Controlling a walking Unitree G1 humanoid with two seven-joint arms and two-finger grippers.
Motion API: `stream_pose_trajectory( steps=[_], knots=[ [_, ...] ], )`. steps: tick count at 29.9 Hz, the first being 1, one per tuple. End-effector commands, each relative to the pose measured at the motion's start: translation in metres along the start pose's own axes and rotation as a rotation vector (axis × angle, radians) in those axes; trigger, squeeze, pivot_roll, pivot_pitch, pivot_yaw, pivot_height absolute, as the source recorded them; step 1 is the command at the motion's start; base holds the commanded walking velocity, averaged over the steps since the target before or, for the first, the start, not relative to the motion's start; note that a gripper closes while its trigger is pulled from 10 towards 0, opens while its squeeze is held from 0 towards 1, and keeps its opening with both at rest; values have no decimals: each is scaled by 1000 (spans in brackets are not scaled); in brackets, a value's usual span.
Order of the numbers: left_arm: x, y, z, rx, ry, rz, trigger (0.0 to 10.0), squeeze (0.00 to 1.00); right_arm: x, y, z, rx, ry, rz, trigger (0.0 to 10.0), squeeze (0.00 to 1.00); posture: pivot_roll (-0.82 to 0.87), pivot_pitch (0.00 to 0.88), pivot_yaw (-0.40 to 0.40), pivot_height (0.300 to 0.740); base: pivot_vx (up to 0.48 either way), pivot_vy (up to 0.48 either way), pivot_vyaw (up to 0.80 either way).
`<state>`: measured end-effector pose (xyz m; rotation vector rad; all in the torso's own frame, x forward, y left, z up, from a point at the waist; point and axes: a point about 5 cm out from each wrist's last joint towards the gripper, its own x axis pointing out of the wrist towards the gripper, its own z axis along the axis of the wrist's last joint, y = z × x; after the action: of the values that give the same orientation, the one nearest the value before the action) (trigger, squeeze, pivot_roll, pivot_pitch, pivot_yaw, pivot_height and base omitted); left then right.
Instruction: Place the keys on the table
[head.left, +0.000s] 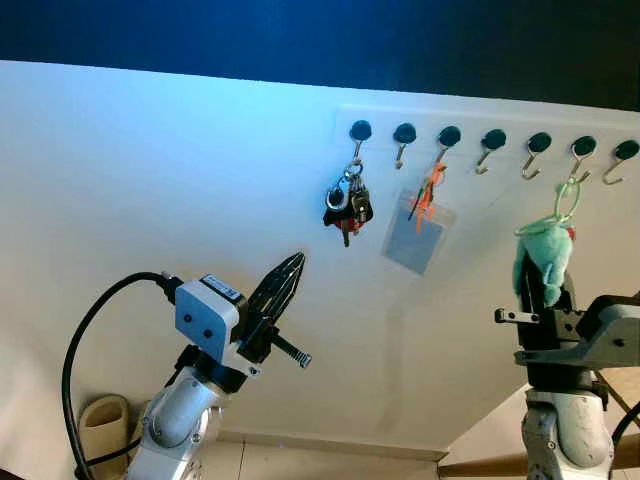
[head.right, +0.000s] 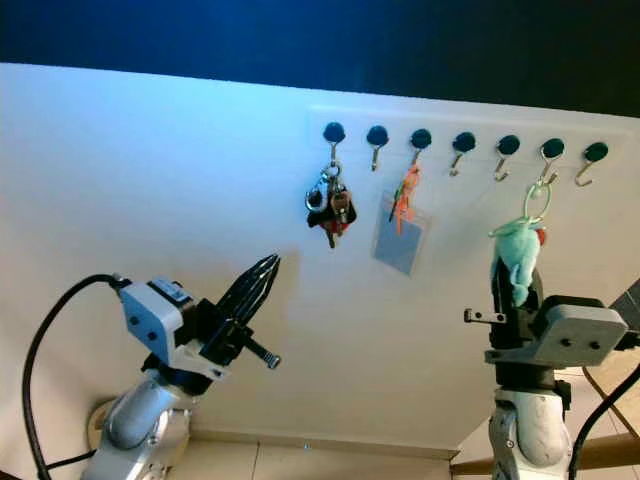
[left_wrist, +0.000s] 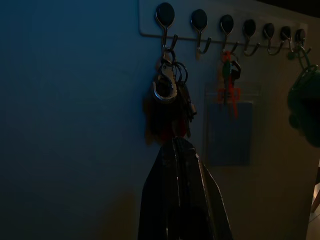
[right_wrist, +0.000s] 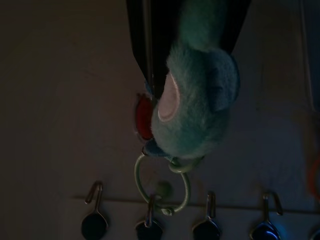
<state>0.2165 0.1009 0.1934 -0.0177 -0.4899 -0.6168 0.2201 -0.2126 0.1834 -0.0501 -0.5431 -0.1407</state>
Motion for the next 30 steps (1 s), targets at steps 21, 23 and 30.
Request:
stream_pose_trajectory(
  steps=[21, 23, 30],
  knots=[
    [-2, -6, -4, -2, 8, -30, 10000, 0, 48, 11, 62, -10, -276, 21, 0, 0, 47, 63, -48, 740, 0, 0, 0],
    [-1, -7, -4, -4, 6, -35, 10000, 0, 49, 13, 68, -10, -300, 29, 0, 0, 45, 65, -47, 740, 0, 0, 0],
    [0, -8, -4, -5, 5, -42, 10000, 0, 41, 16, 61, -14, -252, 54, 157, 0, 38, 68, -48, 740, 0, 0, 0]
  ],
)
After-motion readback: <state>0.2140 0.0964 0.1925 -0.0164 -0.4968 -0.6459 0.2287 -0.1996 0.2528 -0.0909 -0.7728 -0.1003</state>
